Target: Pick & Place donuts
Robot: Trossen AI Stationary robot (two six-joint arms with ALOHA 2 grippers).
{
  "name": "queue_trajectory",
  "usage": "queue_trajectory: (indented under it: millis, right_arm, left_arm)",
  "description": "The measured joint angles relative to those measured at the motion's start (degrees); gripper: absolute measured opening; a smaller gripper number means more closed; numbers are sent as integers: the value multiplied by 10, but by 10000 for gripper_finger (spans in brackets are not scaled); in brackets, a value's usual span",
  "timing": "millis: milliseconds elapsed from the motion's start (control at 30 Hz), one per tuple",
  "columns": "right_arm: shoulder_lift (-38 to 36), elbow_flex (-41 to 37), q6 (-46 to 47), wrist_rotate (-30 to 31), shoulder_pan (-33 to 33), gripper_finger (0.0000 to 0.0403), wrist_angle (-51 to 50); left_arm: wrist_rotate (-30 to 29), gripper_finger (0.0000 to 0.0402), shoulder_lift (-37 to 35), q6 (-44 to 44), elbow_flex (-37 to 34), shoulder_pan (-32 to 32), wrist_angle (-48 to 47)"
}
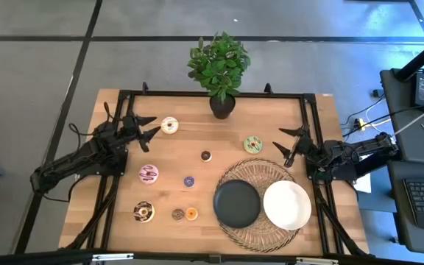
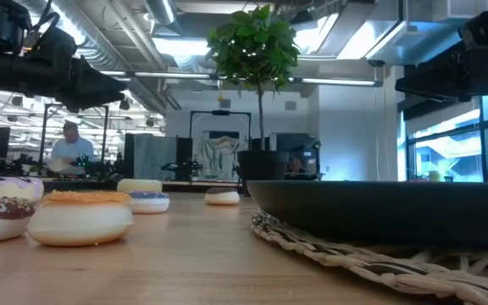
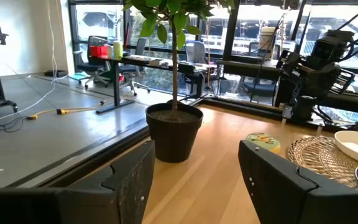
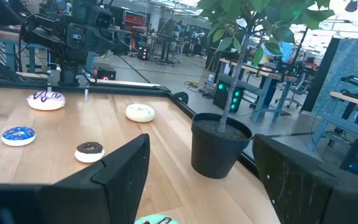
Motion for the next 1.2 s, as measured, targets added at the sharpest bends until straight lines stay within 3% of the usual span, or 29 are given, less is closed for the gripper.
queue_trajectory:
  millis: [1067, 1200]
  right_arm:
    - [0, 0, 0, 0, 0, 284, 0]
    - [0, 0, 32, -10, 0, 284, 0]
  left_arm:
    - [0, 228, 0, 0, 0, 0, 0]
    - [0, 228, 0, 0, 0, 0, 0]
